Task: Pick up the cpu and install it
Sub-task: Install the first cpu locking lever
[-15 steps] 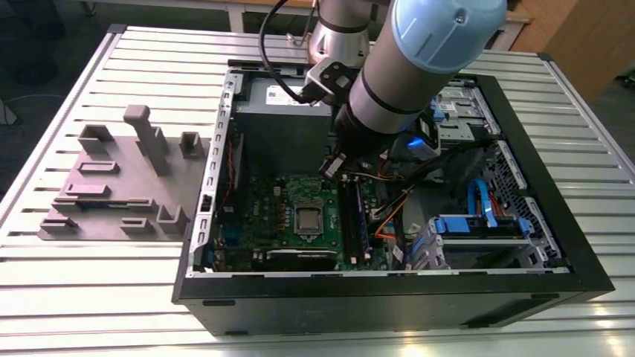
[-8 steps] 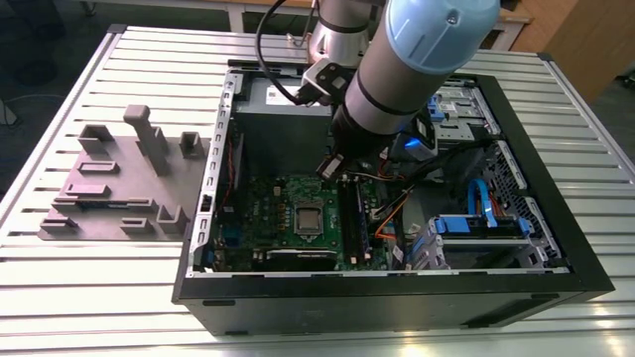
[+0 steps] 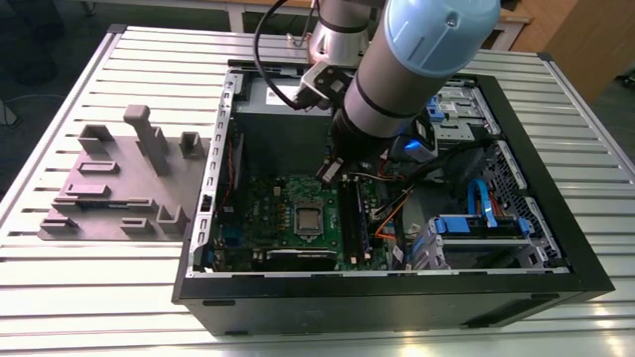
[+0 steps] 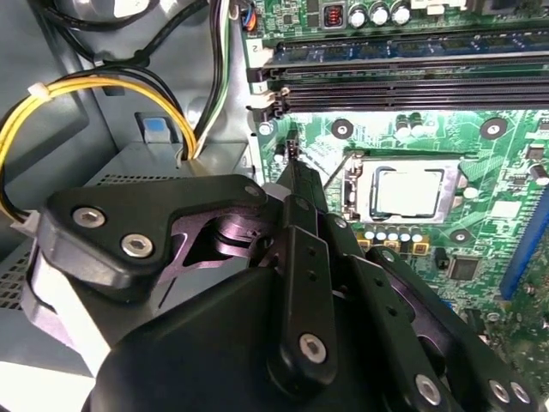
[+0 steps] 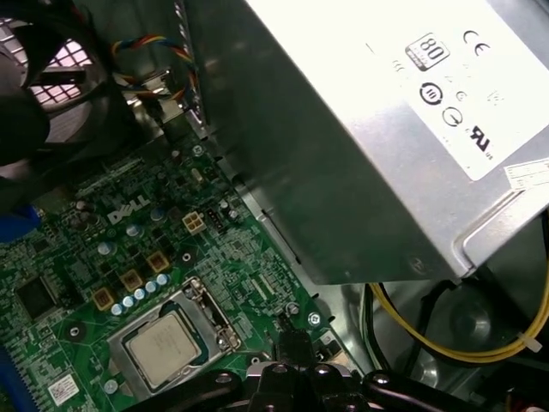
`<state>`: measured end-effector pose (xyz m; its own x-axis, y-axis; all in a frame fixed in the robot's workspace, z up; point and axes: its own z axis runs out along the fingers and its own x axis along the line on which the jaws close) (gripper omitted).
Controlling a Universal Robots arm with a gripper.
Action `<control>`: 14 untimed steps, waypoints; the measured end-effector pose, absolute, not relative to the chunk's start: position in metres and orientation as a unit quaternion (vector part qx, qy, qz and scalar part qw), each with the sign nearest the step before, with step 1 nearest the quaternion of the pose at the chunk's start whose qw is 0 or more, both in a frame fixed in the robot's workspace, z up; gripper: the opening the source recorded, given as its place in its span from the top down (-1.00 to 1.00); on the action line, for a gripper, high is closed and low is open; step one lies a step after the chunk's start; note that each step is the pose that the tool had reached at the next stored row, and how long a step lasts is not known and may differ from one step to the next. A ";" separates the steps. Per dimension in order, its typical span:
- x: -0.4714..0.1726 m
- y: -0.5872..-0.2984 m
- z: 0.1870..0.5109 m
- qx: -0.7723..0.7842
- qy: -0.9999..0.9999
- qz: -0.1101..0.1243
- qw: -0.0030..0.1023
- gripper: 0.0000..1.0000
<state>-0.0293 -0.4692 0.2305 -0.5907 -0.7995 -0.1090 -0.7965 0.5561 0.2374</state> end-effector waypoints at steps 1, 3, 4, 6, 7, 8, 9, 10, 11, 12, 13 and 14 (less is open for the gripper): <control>-0.030 -0.470 0.230 0.453 -0.882 -0.131 0.005 0.80; -0.030 -0.470 0.231 0.455 -0.881 -0.131 0.005 0.80; -0.031 -0.470 0.231 0.457 -0.880 -0.131 0.004 0.80; -0.032 -0.470 0.232 0.459 -0.879 -0.130 0.003 0.80; -0.032 -0.470 0.233 0.460 -0.879 -0.129 0.002 0.80; -0.033 -0.470 0.234 0.460 -0.878 -0.129 0.001 0.80; -0.034 -0.470 0.234 0.461 -0.878 -0.128 0.000 0.80; -0.035 -0.470 0.234 0.462 -0.878 -0.127 -0.001 0.80; -0.035 -0.470 0.235 0.463 -0.877 -0.126 -0.002 0.80; -0.036 -0.470 0.235 0.465 -0.877 -0.125 -0.004 0.80; -0.036 -0.470 0.235 0.467 -0.875 -0.123 -0.004 0.80; -0.036 -0.470 0.235 0.470 -0.874 -0.122 -0.005 0.80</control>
<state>-0.0362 -0.4701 0.2347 -0.5578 -0.8208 -0.1228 -0.8231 0.5281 0.2089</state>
